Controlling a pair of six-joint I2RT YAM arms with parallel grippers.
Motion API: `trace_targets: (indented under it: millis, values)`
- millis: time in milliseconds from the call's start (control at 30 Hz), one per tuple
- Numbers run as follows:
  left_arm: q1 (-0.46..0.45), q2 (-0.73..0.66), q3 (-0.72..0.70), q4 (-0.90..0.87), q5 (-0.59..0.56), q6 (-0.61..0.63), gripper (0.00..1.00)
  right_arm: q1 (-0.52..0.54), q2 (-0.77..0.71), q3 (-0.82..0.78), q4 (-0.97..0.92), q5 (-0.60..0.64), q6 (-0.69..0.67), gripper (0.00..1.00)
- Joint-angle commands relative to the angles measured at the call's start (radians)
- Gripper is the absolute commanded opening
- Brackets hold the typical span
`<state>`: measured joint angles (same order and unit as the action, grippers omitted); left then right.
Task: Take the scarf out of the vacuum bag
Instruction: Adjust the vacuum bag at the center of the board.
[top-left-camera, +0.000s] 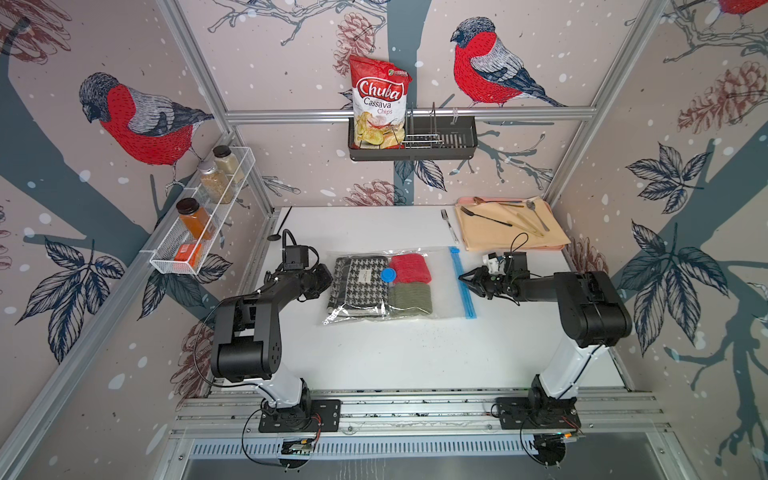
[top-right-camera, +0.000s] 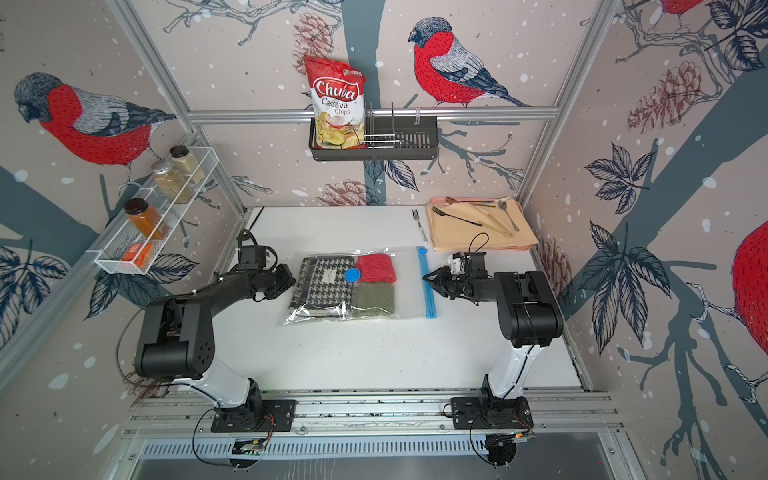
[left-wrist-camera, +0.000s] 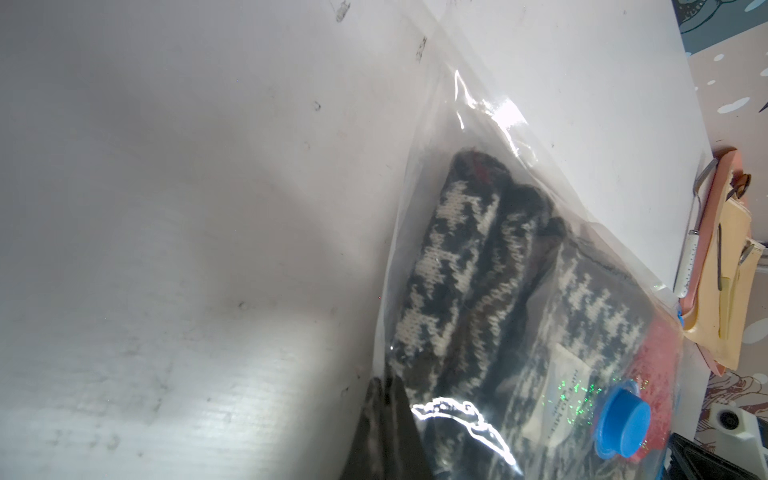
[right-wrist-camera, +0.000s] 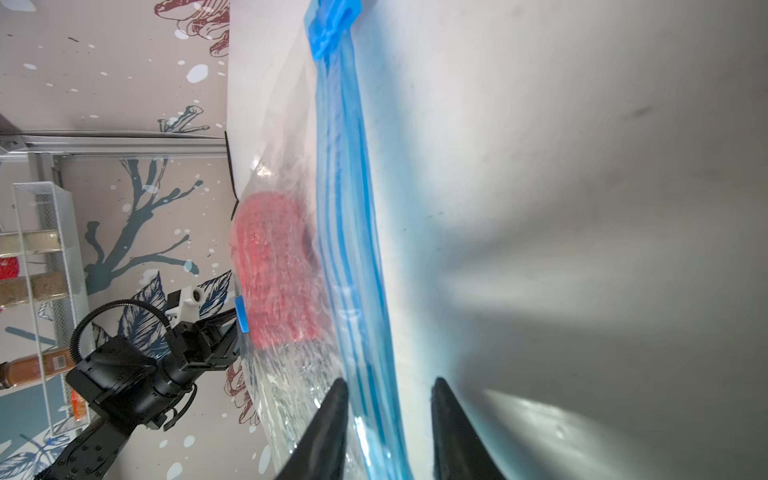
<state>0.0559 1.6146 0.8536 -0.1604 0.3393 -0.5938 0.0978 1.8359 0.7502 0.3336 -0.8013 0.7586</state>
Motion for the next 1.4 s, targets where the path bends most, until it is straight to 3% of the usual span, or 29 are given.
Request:
trace_targets:
  millis: [0,433,733,1033,1200,1367]
  values:
    - [-0.002,0.001,0.005,-0.019,-0.006,0.017,0.0,0.0,0.012,-0.008,0.09,-0.057,0.043,0.34]
    - [-0.008,-0.029,-0.014,-0.01,-0.012,0.015,0.0,-0.009,0.021,-0.015,0.088,-0.053,0.041,0.0]
    - [-0.075,-0.202,0.0,0.018,-0.018,-0.005,0.0,0.081,-0.012,0.09,-0.23,0.181,-0.166,0.0]
    - [-0.18,-0.397,0.018,0.094,-0.012,-0.064,0.0,0.171,-0.015,0.156,-0.405,0.416,-0.263,0.0]
    - [-0.233,-0.419,0.079,0.095,0.011,-0.081,0.0,0.21,-0.004,0.187,-0.458,0.509,-0.286,0.0]
    - [-0.353,-0.426,0.138,0.163,-0.003,-0.109,0.0,0.242,0.008,0.208,-0.481,0.557,-0.298,0.0]
